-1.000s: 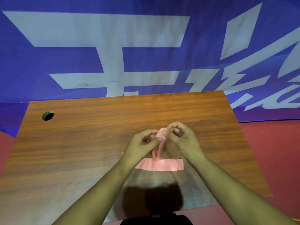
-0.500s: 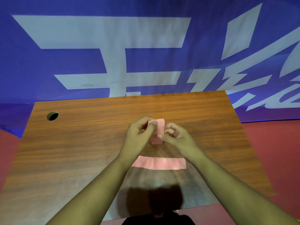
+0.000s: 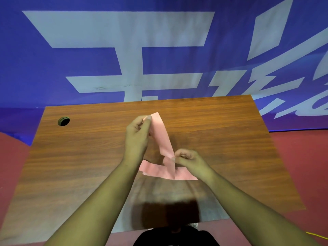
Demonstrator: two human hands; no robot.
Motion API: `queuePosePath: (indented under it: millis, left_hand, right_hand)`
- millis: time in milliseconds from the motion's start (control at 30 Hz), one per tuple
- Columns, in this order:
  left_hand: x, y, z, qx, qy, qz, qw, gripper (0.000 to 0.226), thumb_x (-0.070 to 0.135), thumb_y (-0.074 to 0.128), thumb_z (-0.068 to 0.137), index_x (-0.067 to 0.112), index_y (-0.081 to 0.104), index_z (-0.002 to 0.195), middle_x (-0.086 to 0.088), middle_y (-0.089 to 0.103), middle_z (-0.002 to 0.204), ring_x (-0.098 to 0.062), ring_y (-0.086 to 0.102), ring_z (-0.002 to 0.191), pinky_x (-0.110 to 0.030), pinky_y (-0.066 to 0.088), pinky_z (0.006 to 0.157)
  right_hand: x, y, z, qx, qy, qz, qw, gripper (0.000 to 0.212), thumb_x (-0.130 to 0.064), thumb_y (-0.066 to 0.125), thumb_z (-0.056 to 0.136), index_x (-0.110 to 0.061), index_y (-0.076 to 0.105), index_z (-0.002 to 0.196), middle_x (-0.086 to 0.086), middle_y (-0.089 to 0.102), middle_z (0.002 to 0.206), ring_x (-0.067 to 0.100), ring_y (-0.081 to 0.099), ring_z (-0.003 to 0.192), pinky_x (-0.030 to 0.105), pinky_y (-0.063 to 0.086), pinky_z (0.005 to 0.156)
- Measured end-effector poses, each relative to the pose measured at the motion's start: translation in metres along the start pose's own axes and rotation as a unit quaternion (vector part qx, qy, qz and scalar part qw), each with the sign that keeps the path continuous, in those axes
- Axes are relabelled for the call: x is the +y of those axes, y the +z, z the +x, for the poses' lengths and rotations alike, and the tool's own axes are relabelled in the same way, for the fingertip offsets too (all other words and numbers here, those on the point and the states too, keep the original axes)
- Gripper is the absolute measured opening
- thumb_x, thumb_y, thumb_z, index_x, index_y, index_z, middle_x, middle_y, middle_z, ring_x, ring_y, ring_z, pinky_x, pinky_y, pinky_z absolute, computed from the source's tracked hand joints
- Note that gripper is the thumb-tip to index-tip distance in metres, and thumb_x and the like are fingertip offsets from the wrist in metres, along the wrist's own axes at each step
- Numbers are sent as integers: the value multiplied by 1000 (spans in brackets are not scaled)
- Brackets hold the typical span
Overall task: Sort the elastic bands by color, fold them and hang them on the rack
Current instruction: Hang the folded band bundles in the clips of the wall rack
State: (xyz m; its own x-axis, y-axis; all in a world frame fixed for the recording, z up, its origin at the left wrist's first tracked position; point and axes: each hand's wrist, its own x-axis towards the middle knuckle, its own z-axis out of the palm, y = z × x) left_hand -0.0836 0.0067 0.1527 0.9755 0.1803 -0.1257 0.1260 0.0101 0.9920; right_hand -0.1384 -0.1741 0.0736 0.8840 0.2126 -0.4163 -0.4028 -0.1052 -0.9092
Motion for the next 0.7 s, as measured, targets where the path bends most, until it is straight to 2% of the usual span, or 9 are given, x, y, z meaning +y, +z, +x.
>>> queuePosePath:
  millis: [100,167,233,300,333,400,500,600,700]
  left_hand:
    - [-5,-4,-1,15,-11,5,1000,23,18,51,98,7,68,87,-1,59,74,-12,53,70,-33,45,71]
    - [-8,-9,-1,18,-22,0,1000,23,21,52,97,11,68,85,-1,58,77,-14,52,74,-33,43,73]
    - [-7,-12,-2,-6,-36,-29,999,22,24,52,95,13,69,86,-7,64,81,-21,57,79,-37,46,75]
    - [-2,-13,-2,-28,-63,-79,995,21,24,52,95,15,70,88,-17,71,88,-30,64,83,-41,50,76]
    - [1,-13,-3,-31,-75,-98,992,21,23,51,96,15,69,89,-17,72,88,-30,66,82,-40,51,75]
    - [5,-14,-3,-34,-82,-113,990,20,19,49,99,13,67,92,-16,73,87,-26,68,78,-35,51,71]
    - [6,-20,2,-26,-72,-126,989,20,21,50,98,11,67,94,-23,71,95,-26,65,82,-35,49,72]
    - [6,-27,11,51,-66,-146,986,22,15,49,98,13,66,84,-5,65,75,-15,56,69,-27,46,63]
    - [0,-37,22,115,-73,-147,980,22,13,49,96,16,64,81,4,56,66,-10,49,59,-22,40,53]
  right_hand:
    - [2,3,0,21,-22,18,999,24,-21,64,70,1,57,74,3,60,91,11,58,86,28,42,81]
    - [3,1,1,16,-36,19,999,23,-21,64,68,0,56,69,-6,58,124,4,55,115,22,39,95]
    - [6,0,4,-17,-44,39,998,19,-17,63,70,-2,53,67,-8,51,143,1,42,134,23,32,105]
    - [10,-1,8,-37,-43,75,996,27,-17,65,71,6,50,71,-2,60,134,9,48,132,31,33,105]
    - [10,0,9,-41,-41,81,995,30,-18,65,71,7,49,73,5,66,115,17,55,118,37,36,98]
    - [6,3,9,-52,-44,79,995,32,-23,66,72,3,48,73,14,52,84,25,48,88,39,31,84]
    - [2,8,8,-63,-18,76,995,20,-27,67,73,-12,54,69,12,45,77,24,43,78,39,32,77]
    - [4,14,2,-109,17,21,994,5,-24,68,78,-22,66,74,4,63,76,15,58,70,34,41,69]
    - [19,10,-3,-152,54,-32,986,16,-22,71,80,-14,75,94,6,75,94,15,67,86,34,50,83]
